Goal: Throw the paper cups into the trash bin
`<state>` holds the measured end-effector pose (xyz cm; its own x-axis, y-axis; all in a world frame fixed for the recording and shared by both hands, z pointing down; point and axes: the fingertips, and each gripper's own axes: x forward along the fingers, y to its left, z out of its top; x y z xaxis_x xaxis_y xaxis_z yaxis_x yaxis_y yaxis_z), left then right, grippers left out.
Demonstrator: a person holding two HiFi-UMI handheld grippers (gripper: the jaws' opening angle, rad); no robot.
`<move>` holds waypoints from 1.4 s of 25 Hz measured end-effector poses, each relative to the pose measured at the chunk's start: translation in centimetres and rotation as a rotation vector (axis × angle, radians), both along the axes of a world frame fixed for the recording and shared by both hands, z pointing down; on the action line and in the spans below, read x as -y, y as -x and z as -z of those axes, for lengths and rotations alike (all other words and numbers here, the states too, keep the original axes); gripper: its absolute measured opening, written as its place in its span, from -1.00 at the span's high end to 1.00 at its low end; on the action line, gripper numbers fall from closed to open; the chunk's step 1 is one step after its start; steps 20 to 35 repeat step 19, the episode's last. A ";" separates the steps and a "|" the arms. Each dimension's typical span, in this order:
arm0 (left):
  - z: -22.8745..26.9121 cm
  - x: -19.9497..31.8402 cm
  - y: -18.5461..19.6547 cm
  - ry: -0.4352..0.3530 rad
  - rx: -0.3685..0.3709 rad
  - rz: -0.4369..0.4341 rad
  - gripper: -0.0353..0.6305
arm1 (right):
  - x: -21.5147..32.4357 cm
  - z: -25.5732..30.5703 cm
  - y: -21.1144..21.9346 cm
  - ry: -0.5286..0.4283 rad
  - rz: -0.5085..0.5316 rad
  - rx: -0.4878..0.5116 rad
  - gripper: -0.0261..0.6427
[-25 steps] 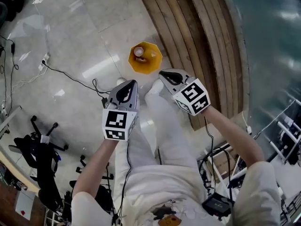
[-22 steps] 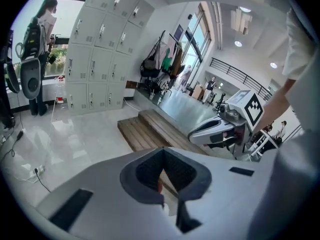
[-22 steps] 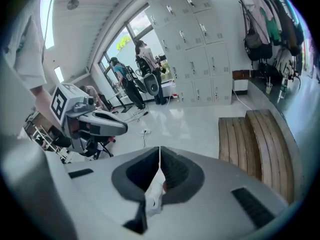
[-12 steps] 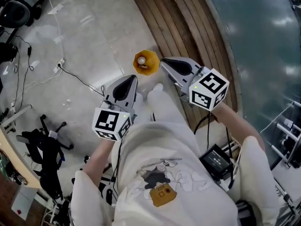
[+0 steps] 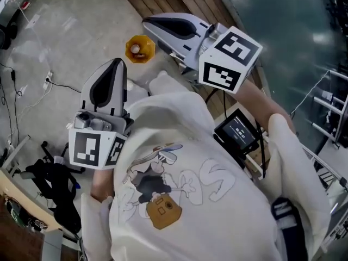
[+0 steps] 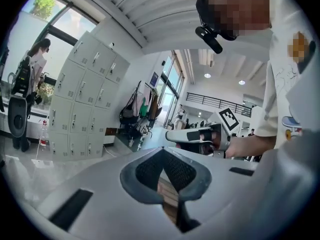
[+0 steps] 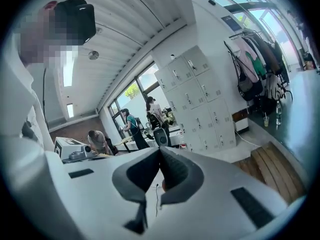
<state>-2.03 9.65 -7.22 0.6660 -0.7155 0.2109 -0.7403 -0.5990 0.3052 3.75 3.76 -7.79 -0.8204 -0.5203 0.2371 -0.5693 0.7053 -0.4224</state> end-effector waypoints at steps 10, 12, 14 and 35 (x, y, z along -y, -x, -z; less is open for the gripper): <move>1.8 -1.1 -2.8 -0.043 -0.005 -0.050 0.88 | -1.7 -0.4 -3.4 0.009 -0.071 0.005 0.90; 1.5 -0.9 -3.0 -0.038 -0.006 -0.047 0.88 | -1.6 -1.2 -3.6 0.021 -0.068 0.002 0.90; 1.4 -0.7 -2.8 -0.032 -0.011 -0.045 0.88 | -1.4 -1.5 -3.4 0.032 -0.064 0.001 0.90; 2.2 -1.0 -1.8 -0.032 -0.022 -0.045 0.88 | -1.8 -0.7 -2.3 0.039 -0.061 0.003 0.90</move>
